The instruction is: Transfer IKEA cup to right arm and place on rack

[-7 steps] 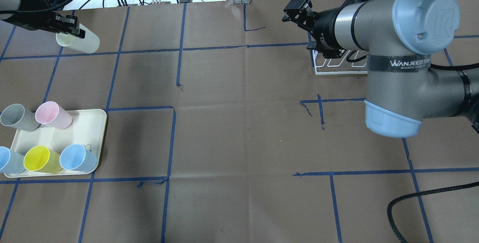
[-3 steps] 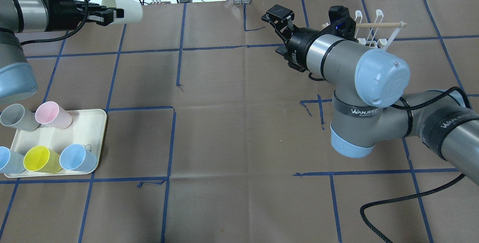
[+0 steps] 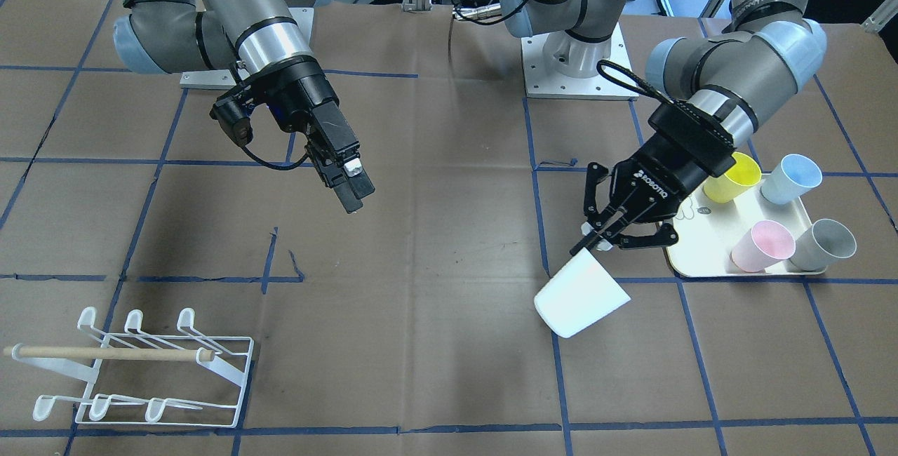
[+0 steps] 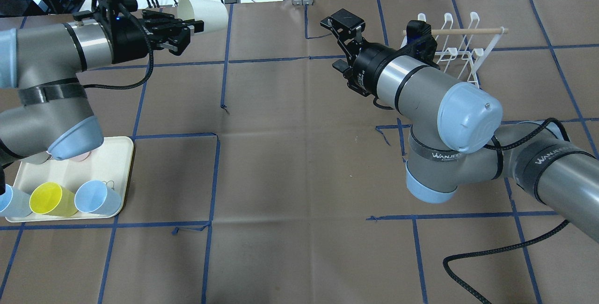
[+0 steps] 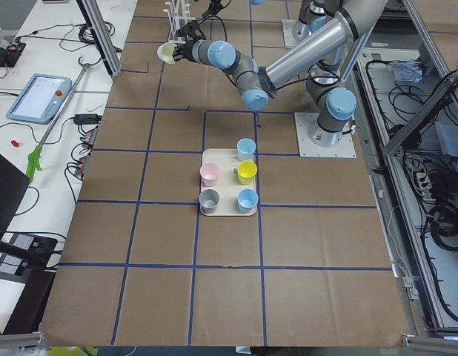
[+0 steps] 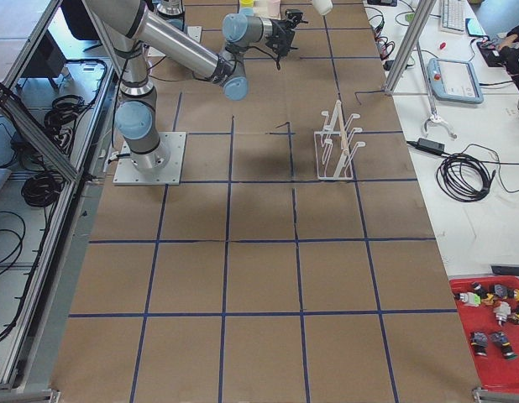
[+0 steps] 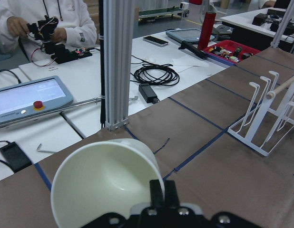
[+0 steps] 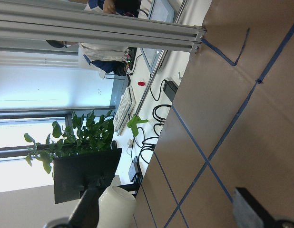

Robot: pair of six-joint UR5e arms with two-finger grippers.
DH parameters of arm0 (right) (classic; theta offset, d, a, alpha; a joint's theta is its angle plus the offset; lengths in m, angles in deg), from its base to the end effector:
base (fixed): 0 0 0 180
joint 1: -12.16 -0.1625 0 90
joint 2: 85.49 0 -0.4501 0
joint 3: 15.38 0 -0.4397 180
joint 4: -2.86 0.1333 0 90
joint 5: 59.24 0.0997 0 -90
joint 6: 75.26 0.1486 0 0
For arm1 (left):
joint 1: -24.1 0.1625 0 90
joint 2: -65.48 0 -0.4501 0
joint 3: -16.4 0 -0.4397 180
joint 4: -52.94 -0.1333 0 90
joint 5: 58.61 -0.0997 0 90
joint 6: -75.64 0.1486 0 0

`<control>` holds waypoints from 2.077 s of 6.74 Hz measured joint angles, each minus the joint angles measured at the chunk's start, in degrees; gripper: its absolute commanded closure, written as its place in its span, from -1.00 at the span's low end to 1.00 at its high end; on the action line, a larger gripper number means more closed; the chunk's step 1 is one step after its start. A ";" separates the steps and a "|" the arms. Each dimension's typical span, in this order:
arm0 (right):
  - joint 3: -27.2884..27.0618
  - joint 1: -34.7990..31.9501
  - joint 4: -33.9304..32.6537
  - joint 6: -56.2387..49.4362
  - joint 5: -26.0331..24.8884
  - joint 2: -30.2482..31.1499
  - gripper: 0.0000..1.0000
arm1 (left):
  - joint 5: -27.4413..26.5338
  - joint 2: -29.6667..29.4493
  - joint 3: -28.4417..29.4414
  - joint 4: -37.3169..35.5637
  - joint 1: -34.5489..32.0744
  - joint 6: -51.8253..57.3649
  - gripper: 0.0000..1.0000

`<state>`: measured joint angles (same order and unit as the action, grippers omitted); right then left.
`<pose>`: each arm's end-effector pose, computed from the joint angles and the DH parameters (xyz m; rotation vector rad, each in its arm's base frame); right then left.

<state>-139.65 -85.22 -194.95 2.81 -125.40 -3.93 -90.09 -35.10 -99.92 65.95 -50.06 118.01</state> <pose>0.2630 -0.5250 0.3427 0.9408 1.7941 -0.6539 -0.0972 -0.6102 0.3458 -0.9532 -2.0611 1.3155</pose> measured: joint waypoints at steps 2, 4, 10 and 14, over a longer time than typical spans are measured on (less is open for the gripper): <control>-1.66 0.30 -5.62 -0.04 0.07 -0.39 -1.00 | 6.49 -6.06 -0.74 -16.48 -3.39 -5.17 0.93; -1.89 0.23 -7.64 0.22 0.15 -1.62 -1.00 | 7.92 -10.87 -0.82 -32.47 -6.05 -15.79 0.92; 5.95 -3.74 -7.91 14.82 0.81 -9.73 -1.00 | 8.06 -12.70 -0.99 -38.04 -7.89 -19.25 0.90; 9.70 -4.04 -7.78 14.91 4.14 -11.99 -1.00 | 8.12 -12.95 -1.40 -38.21 -9.29 -19.23 0.90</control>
<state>-129.94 -89.26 -202.73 17.72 -121.26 -15.92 -81.97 -48.06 -101.31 27.74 -59.35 98.78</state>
